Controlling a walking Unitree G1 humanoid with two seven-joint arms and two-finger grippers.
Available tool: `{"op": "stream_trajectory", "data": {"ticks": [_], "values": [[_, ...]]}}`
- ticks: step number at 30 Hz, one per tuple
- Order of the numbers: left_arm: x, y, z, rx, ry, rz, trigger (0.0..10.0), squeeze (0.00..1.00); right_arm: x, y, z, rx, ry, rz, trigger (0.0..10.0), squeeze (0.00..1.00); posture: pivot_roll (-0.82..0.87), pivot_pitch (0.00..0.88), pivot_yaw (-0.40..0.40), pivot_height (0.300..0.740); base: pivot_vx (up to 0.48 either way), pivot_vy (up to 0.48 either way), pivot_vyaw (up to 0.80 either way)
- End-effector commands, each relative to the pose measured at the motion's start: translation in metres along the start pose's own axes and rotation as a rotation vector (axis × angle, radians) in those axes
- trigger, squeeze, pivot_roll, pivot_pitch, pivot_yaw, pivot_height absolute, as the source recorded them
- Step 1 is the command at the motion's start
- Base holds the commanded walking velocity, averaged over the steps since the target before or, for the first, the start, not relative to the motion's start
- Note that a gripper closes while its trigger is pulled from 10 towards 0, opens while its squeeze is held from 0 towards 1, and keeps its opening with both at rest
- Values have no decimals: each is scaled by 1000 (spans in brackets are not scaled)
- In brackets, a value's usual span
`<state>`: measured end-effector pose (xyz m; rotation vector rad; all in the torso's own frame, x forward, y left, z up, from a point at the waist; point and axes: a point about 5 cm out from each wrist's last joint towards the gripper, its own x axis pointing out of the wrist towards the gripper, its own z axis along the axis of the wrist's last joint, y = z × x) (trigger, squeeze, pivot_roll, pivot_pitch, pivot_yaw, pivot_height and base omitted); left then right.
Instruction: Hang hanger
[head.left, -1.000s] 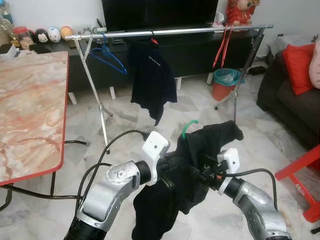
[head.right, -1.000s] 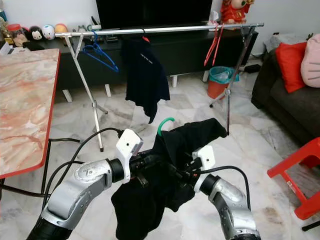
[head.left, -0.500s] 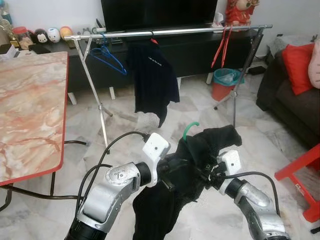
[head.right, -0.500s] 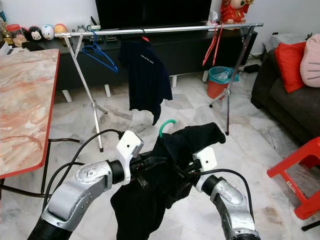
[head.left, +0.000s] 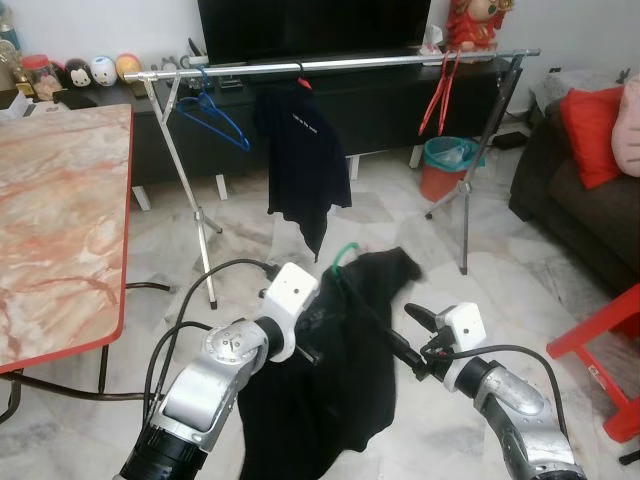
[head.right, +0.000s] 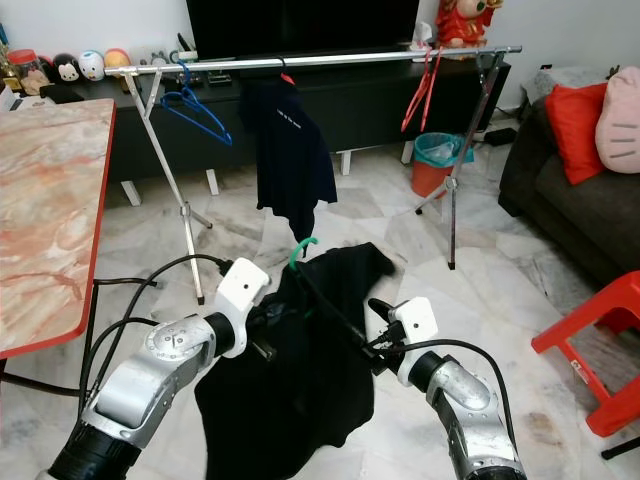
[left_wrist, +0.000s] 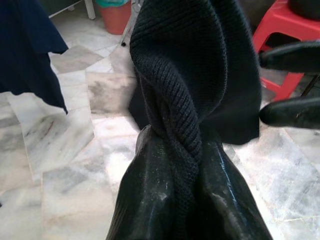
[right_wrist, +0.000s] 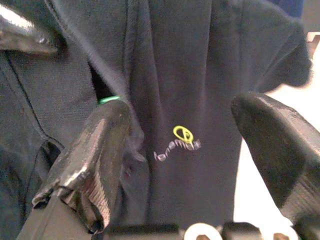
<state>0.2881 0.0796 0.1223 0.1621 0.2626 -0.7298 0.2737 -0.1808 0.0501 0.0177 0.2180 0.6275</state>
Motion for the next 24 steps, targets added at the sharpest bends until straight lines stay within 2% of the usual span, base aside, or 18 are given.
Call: {"op": "stream_trajectory", "data": {"ticks": [1, 8, 11, 14, 18, 22, 24], "values": [[-2, 3, 7, 42, -31, 11, 10000, 0, 1, -3, 3, -35, 6, -7, 10000, 0, -26, 0, -41, 740, 0, 0, 0], [-4, 6, 10, 41, -42, 4, 10000, 0, 1, -4, -4, -67, 46, -20, 10000, 0, -23, 0, -45, 740, 0, 0, 0], [-4, 6, 12, 37, -50, 4, 10000, 0, 2, 4, -7, -11, 41, 45, 10000, 0, -21, 0, -45, 740, 0, 0, 0], [-2, 4, 12, 37, -54, -5, 10000, 0, 0, 16, -3, 23, 9, 163, 10000, 0, -25, 0, -43, 740, 0, 0, 0], [-1, 1, 13, 36, -59, -17, 10000, 0, -5, 23, 2, 85, -20, 273, 10000, 0, -26, 0, -44, 740, 0, 0, 0], [-1, -2, 14, 36, -66, -29, 10000, 0, -6, 19, 3, 62, -15, 258, 10000, 0, -27, 0, -44, 740, 0, 0, 0], [0, -3, 14, 37, -70, -35, 10000, 0, -5, 13, 3, 32, -9, 208, 10000, 0, -27, 0, -44, 740, 0, 0, 0]]}}
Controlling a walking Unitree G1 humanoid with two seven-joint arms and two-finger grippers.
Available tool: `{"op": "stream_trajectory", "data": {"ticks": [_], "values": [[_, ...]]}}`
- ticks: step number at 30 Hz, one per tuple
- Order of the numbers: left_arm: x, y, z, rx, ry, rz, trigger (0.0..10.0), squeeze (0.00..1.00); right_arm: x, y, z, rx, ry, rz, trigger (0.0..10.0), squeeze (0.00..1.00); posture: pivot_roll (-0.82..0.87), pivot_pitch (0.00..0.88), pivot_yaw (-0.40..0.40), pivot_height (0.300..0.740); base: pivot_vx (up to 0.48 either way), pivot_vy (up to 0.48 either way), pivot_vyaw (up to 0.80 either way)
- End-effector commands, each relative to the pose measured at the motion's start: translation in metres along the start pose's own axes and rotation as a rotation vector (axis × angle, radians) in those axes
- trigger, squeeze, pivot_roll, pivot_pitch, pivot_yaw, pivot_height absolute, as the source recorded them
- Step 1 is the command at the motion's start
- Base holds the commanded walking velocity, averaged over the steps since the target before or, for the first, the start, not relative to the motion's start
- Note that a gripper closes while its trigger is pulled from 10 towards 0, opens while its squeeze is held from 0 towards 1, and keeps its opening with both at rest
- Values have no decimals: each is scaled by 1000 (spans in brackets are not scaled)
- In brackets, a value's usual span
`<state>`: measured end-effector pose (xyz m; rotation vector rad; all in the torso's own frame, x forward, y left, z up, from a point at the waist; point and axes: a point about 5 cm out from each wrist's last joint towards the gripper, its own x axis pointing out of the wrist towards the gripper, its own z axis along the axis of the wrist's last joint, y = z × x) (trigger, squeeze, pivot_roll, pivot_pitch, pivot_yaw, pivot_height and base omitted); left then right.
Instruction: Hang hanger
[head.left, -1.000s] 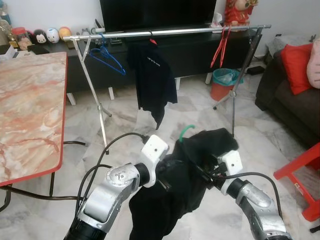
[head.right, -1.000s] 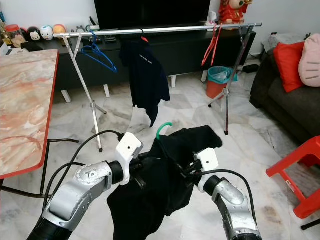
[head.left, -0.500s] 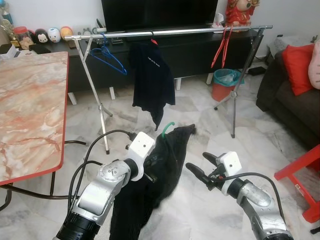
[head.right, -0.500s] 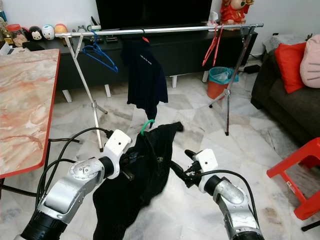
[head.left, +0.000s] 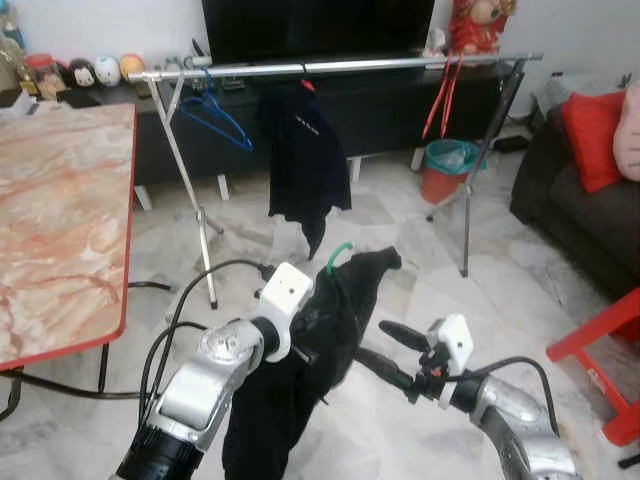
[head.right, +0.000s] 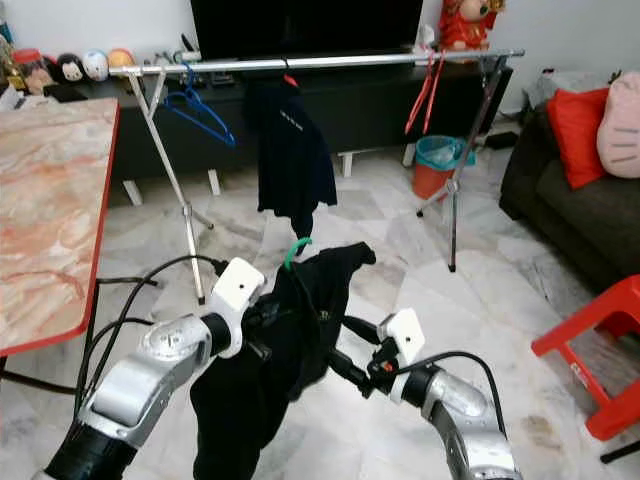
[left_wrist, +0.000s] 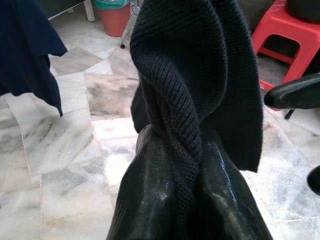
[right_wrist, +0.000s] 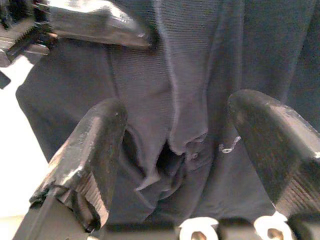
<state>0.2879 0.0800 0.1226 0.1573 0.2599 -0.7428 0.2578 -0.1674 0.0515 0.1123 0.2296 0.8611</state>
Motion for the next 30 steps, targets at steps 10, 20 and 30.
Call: {"op": "stream_trajectory", "data": {"ticks": [10, 20, 30], "values": [[-1, -16, 22, 53, -93, -104, 10000, 0, 9, -10, 5, -82, 8, -102, 10000, 0, -20, 0, -46, 740, 0, 0, 0], [0, -21, 25, 50, -101, -123, 10000, 0, 12, -6, -1, -67, 16, -77, 10000, 0, -21, 0, -49, 740, 0, 0, 0], [0, -23, 25, 50, -106, -135, 10000, 0, 7, -23, -2, -131, 43, -224, 4824, 0, -20, 0, -50, 740, 0, 0, 0]]}}
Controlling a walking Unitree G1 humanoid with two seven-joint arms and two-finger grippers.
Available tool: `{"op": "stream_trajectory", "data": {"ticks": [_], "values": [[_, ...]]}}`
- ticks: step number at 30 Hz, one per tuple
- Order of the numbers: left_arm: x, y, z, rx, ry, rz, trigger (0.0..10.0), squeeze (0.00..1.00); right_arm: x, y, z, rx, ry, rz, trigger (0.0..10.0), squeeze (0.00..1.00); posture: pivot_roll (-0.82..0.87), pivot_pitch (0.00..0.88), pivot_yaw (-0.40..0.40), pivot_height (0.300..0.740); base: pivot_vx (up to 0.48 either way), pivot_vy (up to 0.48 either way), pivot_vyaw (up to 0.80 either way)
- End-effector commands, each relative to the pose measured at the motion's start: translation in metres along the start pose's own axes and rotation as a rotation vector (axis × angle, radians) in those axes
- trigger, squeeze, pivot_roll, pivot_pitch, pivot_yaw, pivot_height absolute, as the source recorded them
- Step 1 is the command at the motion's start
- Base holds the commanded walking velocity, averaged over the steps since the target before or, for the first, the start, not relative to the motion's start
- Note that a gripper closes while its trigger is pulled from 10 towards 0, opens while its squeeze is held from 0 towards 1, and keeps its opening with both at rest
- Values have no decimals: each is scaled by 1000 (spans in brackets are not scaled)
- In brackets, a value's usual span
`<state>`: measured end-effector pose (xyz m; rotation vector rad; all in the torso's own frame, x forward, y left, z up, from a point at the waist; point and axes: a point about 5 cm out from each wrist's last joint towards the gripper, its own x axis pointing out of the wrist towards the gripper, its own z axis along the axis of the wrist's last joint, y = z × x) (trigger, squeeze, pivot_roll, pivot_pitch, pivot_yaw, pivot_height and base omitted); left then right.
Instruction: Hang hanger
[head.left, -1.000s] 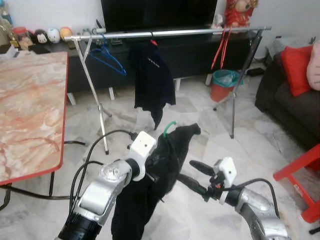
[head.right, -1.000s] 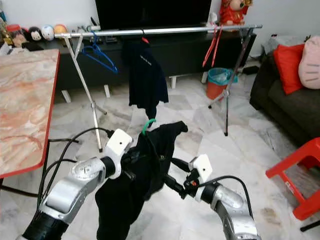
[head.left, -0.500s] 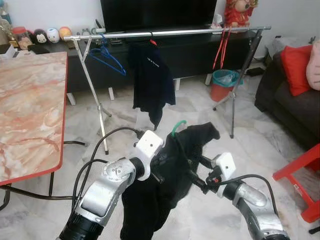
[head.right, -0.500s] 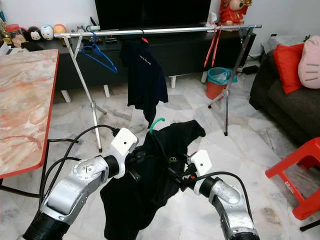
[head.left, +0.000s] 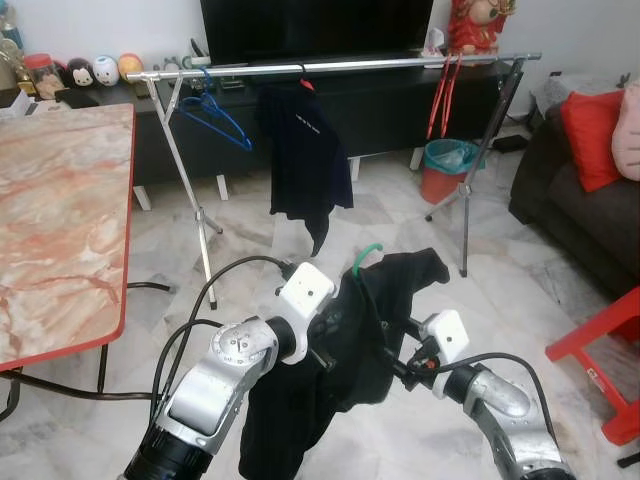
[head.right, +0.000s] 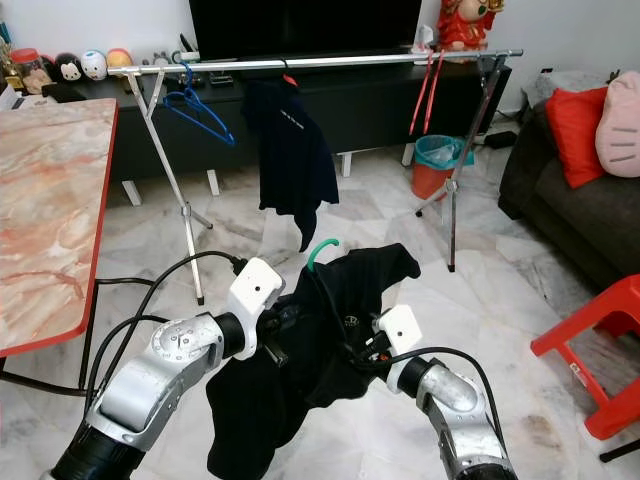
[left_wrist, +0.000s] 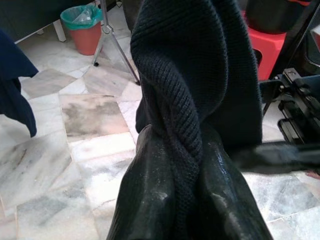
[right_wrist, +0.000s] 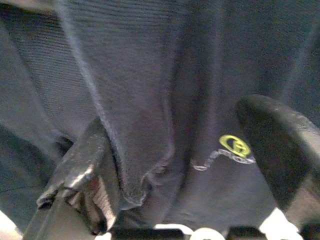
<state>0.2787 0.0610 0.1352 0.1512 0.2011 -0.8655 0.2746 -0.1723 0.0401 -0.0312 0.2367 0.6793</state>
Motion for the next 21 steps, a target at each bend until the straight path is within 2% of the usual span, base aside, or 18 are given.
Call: {"op": "stream_trajectory", "data": {"ticks": [1, 21], "values": [[-1, -4, 10, 20, -45, -19, 10000, 0, 0, -6, 4, -17, -12, -26, 0, 0, -20, 0, -50, 740, 0, 0, 0], [-1, -5, 10, 19, -48, -24, 10000, 0, 1, -3, 1, 9, -36, -5, 0, 0, -20, 0, -51, 740, 0, 0, 0]]}}
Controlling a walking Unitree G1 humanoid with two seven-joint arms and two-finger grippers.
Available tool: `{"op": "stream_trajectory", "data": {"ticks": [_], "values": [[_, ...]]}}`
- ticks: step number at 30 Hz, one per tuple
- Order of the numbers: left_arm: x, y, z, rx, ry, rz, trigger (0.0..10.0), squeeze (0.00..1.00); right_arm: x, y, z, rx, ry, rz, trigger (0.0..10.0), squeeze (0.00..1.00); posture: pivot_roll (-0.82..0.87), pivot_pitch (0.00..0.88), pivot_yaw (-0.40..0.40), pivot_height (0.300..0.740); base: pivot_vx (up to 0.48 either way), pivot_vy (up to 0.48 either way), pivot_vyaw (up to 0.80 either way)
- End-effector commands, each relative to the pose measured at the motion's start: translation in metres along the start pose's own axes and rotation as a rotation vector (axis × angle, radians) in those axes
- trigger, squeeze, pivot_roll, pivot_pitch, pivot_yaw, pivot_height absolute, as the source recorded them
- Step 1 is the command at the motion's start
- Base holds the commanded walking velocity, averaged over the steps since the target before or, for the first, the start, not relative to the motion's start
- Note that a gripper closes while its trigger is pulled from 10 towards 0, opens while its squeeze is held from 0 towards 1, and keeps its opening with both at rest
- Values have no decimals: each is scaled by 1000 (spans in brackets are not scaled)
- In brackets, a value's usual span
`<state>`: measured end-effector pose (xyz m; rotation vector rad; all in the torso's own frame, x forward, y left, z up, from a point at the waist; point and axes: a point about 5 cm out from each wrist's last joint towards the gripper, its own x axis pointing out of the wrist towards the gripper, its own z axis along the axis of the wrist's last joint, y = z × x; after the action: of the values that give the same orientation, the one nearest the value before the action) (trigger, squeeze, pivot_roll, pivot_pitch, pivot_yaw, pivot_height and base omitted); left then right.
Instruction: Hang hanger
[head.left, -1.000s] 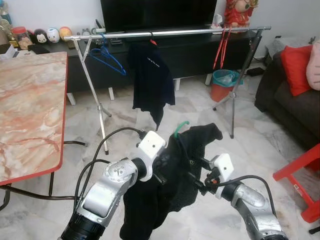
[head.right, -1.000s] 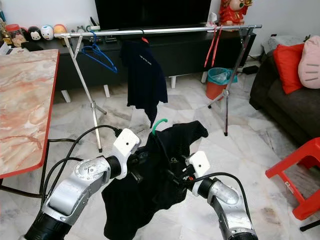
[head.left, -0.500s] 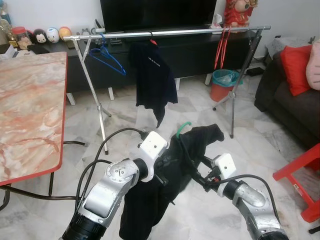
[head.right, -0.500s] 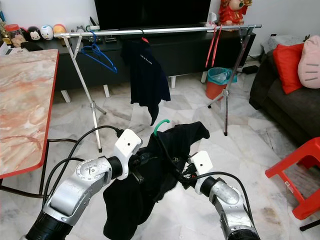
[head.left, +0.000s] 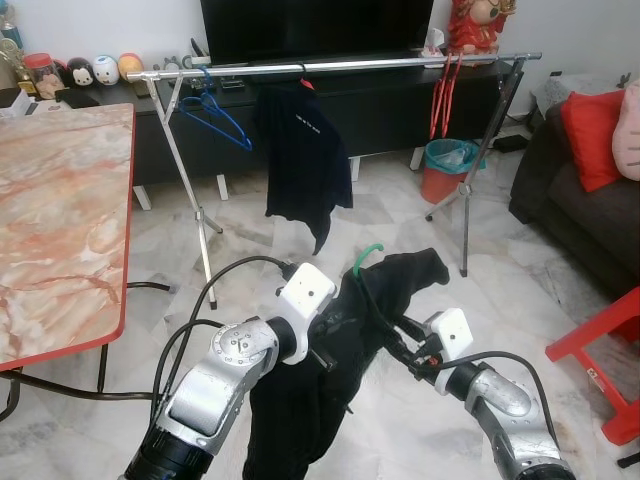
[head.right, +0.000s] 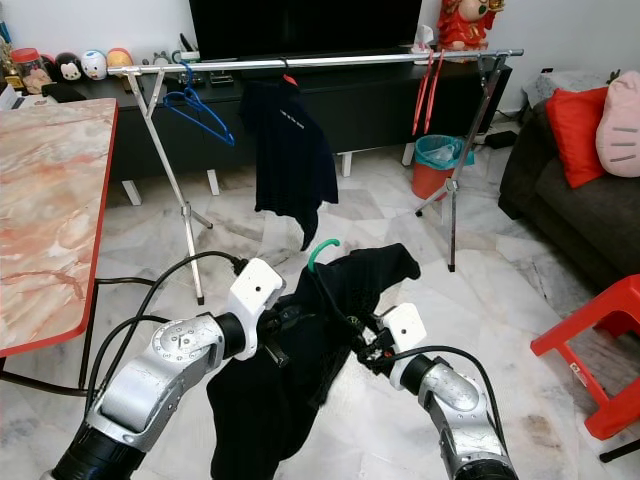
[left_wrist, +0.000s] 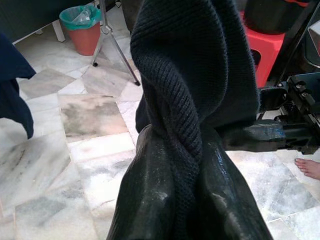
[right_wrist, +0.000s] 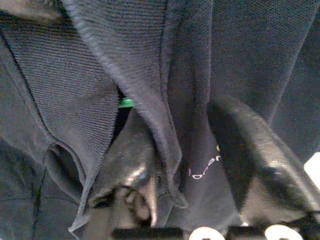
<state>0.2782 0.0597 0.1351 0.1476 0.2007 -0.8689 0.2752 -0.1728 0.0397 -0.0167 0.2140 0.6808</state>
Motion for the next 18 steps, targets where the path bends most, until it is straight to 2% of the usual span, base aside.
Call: {"op": "stream_trajectory", "data": {"ticks": [1, 18], "values": [[-1, -4, 10, 21, -46, -20, 10000, 0, 0, -2, 2, 2, -10, -10, 0, 0, -20, 0, -52, 740, 0, 0, 0], [-3, -4, 9, 23, -41, -27, 10000, 0, -1, -4, -1, -17, 9, -15, 0, 0, -20, 0, -50, 740, 0, 0, 0]]}}
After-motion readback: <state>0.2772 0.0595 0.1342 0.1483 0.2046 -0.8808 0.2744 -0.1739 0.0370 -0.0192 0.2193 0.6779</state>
